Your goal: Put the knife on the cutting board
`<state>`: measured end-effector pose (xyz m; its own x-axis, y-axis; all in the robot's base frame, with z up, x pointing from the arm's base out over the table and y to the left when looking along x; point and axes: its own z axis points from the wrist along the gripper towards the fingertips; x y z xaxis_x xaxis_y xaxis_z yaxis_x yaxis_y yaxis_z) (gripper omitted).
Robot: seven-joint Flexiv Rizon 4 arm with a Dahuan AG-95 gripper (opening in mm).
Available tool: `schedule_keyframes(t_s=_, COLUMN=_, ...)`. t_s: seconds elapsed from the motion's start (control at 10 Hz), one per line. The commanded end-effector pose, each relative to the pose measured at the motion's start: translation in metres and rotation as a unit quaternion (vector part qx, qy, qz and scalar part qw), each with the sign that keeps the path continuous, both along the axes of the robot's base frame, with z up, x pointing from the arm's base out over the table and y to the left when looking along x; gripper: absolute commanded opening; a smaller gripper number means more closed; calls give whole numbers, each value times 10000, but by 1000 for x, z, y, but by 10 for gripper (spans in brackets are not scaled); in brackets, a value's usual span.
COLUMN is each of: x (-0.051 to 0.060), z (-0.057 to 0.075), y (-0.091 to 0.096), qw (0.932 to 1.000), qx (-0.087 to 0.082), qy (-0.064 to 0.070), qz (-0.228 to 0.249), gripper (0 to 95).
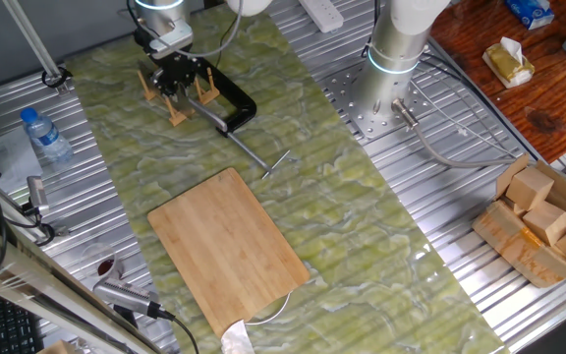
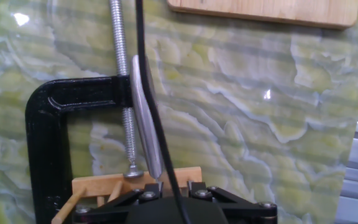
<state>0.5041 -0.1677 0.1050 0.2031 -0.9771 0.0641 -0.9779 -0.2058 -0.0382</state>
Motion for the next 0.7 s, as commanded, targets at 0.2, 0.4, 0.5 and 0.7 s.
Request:
schedule_keyframes(t_s=0.2, x=-1, z=4, y=2, qw=10000, qx=31, qy=35, qz=14, gripper=190)
schedule_keyframes(t_s=0.4, x=-2, z=5, y=1, qw=10000, qx=10, qy=32, qz=78, gripper=190)
schedule_keyframes(t_s=0.5, x=-3, z=3, y=0, qw=10000, qx=3, qy=22, qz=73, gripper=190)
schedule_keyframes(t_s=0.7, x=-5, z=-3, y=-1, qw=10000, qx=9, qy=-10, qz=63, gripper=190)
